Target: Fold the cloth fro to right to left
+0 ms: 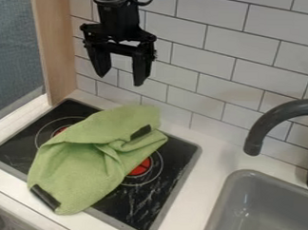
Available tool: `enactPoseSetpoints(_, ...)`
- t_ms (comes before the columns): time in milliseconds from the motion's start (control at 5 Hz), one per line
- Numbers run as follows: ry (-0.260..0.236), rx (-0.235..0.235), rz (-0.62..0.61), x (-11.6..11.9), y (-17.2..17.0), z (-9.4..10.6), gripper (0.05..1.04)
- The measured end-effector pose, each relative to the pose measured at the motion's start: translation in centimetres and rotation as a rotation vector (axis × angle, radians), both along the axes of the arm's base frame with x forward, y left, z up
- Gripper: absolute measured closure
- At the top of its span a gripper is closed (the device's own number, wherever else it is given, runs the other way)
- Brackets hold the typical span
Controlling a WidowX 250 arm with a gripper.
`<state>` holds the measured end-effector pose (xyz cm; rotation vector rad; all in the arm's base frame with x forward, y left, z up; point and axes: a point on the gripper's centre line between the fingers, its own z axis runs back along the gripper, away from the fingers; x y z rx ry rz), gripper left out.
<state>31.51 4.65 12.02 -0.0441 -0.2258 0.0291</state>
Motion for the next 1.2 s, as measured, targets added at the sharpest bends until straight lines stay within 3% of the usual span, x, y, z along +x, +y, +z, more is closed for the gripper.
enactPoseSetpoints(200, 0.028, -0.011, 0.000, -0.2, -0.2, -0.8, 0.084)
enactPoseSetpoints(400, 0.115, -0.062, -0.003, -1.4, -0.6, -1.5, 0.084)
enactPoseSetpoints(600, 0.150, -0.055, 0.064, -2.2, 0.6, -1.8, 0.084)
enactPoseSetpoints(800, 0.199, -0.010, 0.193, -5.0, 1.1, -2.8, 0.084)
enactPoseSetpoints(1000, 0.185, 0.039, 0.328, -7.9, 1.5, -4.0, 0.084)
enactPoseSetpoints(1200, 0.213, 0.118, 0.430, -9.8, 2.4, -5.5, 0.084)
